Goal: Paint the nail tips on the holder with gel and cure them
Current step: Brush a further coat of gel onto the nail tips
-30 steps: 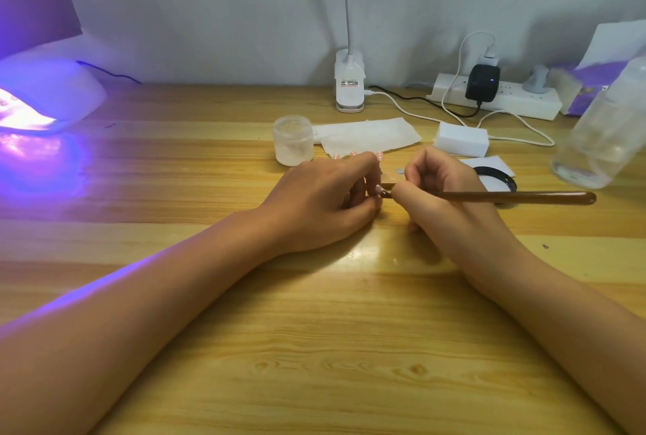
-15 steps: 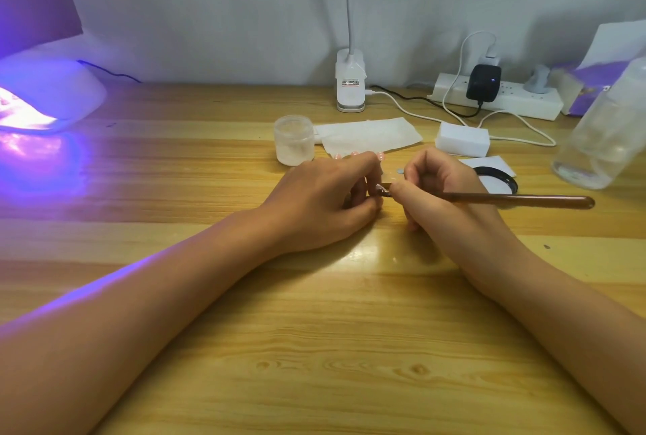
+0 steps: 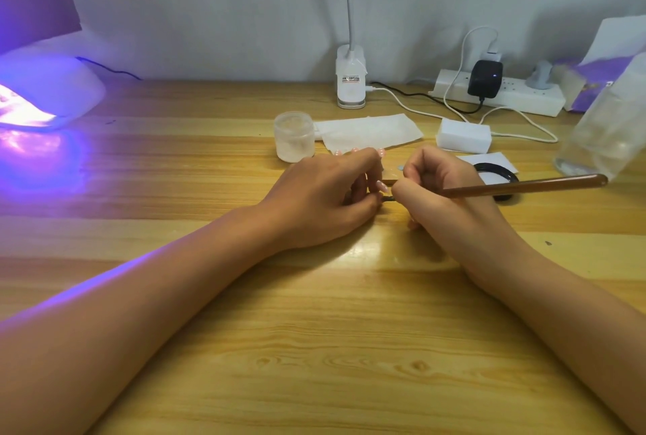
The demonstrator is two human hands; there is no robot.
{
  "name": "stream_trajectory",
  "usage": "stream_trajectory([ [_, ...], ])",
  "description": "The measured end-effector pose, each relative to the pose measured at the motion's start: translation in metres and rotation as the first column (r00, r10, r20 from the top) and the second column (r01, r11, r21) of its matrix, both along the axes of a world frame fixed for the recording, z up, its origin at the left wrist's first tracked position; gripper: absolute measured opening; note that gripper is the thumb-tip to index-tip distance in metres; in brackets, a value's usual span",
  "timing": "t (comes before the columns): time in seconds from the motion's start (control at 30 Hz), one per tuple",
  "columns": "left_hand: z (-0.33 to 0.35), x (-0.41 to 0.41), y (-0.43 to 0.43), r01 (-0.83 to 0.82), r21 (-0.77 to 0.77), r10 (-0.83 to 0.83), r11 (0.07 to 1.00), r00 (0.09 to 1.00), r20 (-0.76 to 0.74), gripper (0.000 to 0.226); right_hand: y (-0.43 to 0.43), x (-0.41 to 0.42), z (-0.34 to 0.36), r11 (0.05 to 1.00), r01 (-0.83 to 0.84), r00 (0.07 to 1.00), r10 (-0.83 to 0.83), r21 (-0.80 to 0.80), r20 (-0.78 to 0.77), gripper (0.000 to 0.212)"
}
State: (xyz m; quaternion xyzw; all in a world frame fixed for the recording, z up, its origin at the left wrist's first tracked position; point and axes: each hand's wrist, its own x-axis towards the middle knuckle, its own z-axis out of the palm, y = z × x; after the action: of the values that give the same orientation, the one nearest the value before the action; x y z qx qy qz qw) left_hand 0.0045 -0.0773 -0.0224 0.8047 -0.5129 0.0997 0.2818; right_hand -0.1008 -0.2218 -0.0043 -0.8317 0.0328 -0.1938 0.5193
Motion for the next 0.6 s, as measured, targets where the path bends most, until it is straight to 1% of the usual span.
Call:
stream_trajectory([
  [0.2, 0.001, -0.0002, 0.0009, -0.001, 0.01, 0.001, 1.0, 1.0, -0.005, 0.015, 0.0004, 0.001, -0.0017, 0.996, 0.002, 1.0, -0.003, -0.085, -0.004, 0.017],
  [0.4, 0.0002, -0.0001, 0.0001, -0.001, 0.012, 0.001, 1.0, 1.0, -0.009, 0.013, -0.0006, 0.0015, -0.0039, 0.993, -0.007, 1.0, 0.009, -0.119, 0.021, 0.02],
  [0.5, 0.0003, 0.0002, 0.0, -0.003, 0.01, 0.003, 1.0, 1.0, -0.008, 0.014, -0.0009, 0.002, -0.0037, 0.996, 0.001, 1.0, 0.002, -0.092, 0.027, 0.019],
  [0.6, 0.0, 0.0, -0.0002, 0.002, 0.008, -0.002, 1.0, 1.0, -0.01, 0.012, -0.0027, 0.0024, -0.0034, 0.999, 0.029, 0.999, -0.03, 0.029, 0.036, 0.017],
])
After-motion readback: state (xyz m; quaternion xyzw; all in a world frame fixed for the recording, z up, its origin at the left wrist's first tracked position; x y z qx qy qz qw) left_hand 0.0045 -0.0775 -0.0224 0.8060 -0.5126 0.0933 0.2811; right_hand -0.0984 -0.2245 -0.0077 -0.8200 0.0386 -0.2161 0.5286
